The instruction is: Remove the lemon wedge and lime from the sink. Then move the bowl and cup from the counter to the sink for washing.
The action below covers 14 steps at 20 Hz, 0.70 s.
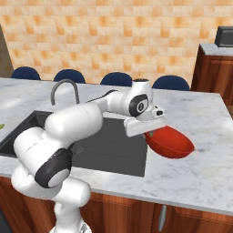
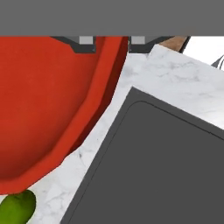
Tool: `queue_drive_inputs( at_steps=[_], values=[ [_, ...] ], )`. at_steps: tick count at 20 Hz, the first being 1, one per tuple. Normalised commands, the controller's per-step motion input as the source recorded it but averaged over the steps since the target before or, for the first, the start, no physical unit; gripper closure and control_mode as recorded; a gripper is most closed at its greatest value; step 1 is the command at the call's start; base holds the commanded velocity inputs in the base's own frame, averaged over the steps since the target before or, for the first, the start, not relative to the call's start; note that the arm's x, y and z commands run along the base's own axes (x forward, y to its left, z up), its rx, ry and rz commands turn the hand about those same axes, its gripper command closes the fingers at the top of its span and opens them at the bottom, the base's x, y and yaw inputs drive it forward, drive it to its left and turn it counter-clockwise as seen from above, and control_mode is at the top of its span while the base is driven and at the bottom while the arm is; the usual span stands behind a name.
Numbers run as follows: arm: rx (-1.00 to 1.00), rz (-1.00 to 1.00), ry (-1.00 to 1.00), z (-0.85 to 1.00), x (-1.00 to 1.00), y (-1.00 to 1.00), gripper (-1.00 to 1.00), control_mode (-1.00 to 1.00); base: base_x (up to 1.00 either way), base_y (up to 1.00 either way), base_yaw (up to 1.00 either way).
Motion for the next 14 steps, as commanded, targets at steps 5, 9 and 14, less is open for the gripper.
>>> queue_drive_inputs(
  at_steps=[5,9,14],
  values=[
    [0.00,0.18,0.07,0.15,-0.14,0.34,1.00,-1.00,0.00,0.00,0.00],
    [0.00,0.20,0.05,0.08,-0.08,0.34,1.00,-1.00,0.00,0.00,0.00],
    [0.00,0.20,0.00,0.09,-0.01,0.38,1.00,-1.00,0.00,0.00,0.00]
  ],
)
